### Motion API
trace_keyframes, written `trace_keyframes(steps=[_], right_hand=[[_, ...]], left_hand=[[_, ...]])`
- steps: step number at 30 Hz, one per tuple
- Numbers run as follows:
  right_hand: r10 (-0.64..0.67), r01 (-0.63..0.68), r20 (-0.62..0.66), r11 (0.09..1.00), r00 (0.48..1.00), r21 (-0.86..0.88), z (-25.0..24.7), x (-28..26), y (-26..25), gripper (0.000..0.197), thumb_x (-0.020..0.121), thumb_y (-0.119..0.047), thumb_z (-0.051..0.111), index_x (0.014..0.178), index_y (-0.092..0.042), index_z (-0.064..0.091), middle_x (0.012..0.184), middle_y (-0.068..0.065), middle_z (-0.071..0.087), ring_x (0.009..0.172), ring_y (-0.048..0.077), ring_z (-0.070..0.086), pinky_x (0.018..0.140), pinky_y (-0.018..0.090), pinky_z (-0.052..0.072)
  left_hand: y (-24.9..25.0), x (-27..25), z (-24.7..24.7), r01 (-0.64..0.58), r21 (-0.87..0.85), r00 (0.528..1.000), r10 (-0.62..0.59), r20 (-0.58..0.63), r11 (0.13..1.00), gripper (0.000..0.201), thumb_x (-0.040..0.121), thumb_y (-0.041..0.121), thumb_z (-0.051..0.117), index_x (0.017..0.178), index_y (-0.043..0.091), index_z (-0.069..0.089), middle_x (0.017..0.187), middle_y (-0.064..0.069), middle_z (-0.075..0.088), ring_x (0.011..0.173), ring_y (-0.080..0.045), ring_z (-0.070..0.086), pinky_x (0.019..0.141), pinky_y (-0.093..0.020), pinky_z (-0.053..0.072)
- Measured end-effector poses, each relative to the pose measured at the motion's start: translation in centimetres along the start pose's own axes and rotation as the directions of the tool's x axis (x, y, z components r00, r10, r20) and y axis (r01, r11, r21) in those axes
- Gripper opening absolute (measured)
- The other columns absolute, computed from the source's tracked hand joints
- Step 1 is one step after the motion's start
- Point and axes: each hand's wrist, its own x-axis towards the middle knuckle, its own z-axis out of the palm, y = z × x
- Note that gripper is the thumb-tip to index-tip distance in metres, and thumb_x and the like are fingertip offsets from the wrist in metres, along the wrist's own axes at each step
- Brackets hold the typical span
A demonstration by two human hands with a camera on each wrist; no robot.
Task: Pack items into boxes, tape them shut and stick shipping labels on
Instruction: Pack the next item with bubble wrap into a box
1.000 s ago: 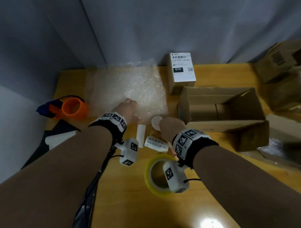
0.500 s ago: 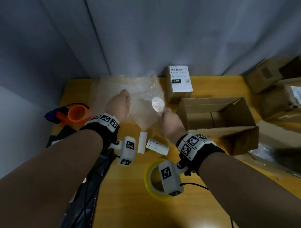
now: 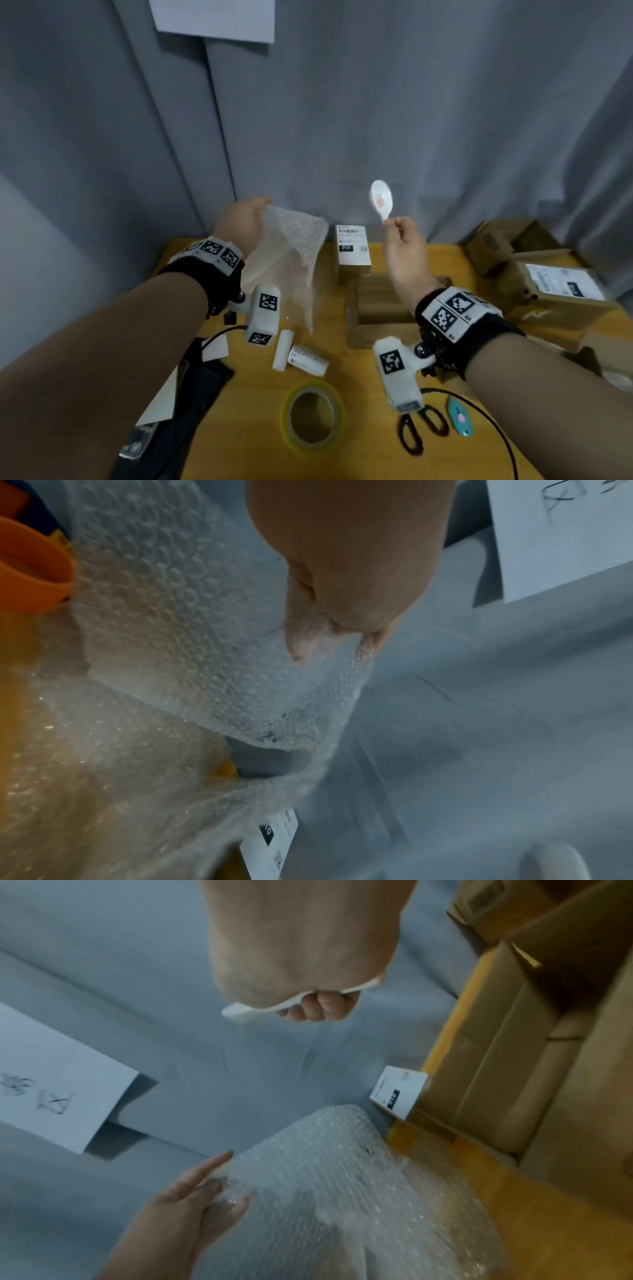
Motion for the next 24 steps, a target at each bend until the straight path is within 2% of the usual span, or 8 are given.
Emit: trace_keyframes(steps=[2,5,8,11,13,17,20,24], right_hand=[[0.003,-0.001,-0.044,0.999,0.999,0.052,-1.5,0.8,-0.4,0.016,0.100,-0.017,0.039,0.087,-0.016,0.047,0.066,-0.004,0.044,0.057,0.009,0.039,0.053,0.022,0.034],[0.006,-0.011,0.106,0.999,0.994,0.042,-3.0,1.7,-1.2,0.014,0.100,-0.018,0.043,0.087,-0.017,0.048,0.070,-0.002,0.049,0.064,0.013,0.045,0.063,0.030,0.041],[-0.116,0.110,0.266,0.993,0.957,0.036,-4.1,1.5,-1.9,0.004,0.097,-0.015,0.050,0.093,-0.014,0.052,0.077,0.000,0.056,0.073,0.012,0.051,0.065,0.011,0.043],[-0.193,0.189,0.327,0.981,0.925,0.044,-5.2,1.3,-2.0,0.003,0.095,-0.010,0.053,0.094,-0.012,0.054,0.084,0.006,0.057,0.074,0.011,0.051,0.064,0.006,0.040],[-0.226,0.227,0.340,0.973,0.913,0.037,-6.1,1.2,-2.1,0.004,0.094,-0.008,0.055,0.093,-0.012,0.055,0.086,0.004,0.056,0.075,0.009,0.050,0.066,0.006,0.041],[-0.349,0.441,0.405,0.883,0.845,-0.160,-8.6,1.5,-2.0,0.002,0.090,-0.014,0.063,0.092,-0.013,0.063,0.118,0.003,0.045,0.112,0.013,0.041,0.102,0.023,0.032],[-0.342,0.533,0.502,0.789,0.794,-0.305,-10.5,1.6,-2.4,0.006,0.087,-0.024,0.067,0.090,-0.019,0.069,0.149,0.003,0.027,0.138,0.020,0.019,0.114,0.040,0.013],[-0.308,0.550,0.605,0.793,0.734,-0.263,-12.0,1.7,-2.6,0.003,0.087,-0.026,0.066,0.088,-0.023,0.067,0.139,0.001,0.048,0.134,0.022,0.035,0.117,0.046,0.011]], left_hand=[[1.3,-0.6,-0.2,-0.043,-0.085,0.999,0.045,0.017,0.995,0.040,0.093,-0.004,0.043,0.126,0.011,0.060,0.131,-0.012,0.057,0.118,-0.028,0.055,0.103,-0.033,0.041],[3.9,-2.1,-0.2,-0.095,-0.213,0.995,0.096,-0.002,0.973,0.033,0.094,-0.002,0.043,0.111,0.014,0.065,0.119,-0.006,0.063,0.094,-0.022,0.063,0.086,-0.030,0.050],[7.2,-3.6,-0.2,-0.101,-0.381,0.995,0.102,-0.017,0.919,0.028,0.098,0.006,0.037,0.106,0.010,0.063,0.107,0.000,0.061,0.081,-0.009,0.057,0.072,-0.014,0.043],[9.5,-4.4,-0.3,-0.052,-0.518,0.998,0.055,-0.009,0.854,0.023,0.100,0.026,0.040,0.105,0.016,0.061,0.105,0.006,0.058,0.096,-0.010,0.054,0.082,-0.022,0.041],[10.2,-4.9,-0.1,-0.100,-0.484,0.994,0.112,-0.004,0.869,0.016,0.096,0.031,0.052,0.105,0.018,0.052,0.100,0.008,0.055,0.088,-0.007,0.053,0.078,-0.022,0.043],[11.0,-5.8,0.2,-0.115,-0.540,0.990,0.139,0.004,0.834,0.025,0.091,0.010,0.060,0.102,0.025,0.043,0.091,0.001,0.061,0.070,-0.012,0.056,0.067,-0.031,0.049],[11.9,-6.6,0.5,-0.099,-0.547,0.979,0.178,0.095,0.831,0.031,0.093,0.007,0.056,0.119,0.016,0.042,0.083,0.006,0.066,0.069,-0.002,0.061,0.069,-0.016,0.049],[12.9,-7.3,1.1,-0.137,-0.531,0.943,0.275,0.189,0.836,0.016,0.099,0.016,0.047,0.114,0.015,0.051,0.106,-0.008,0.066,0.096,-0.017,0.061,0.090,-0.033,0.047]])
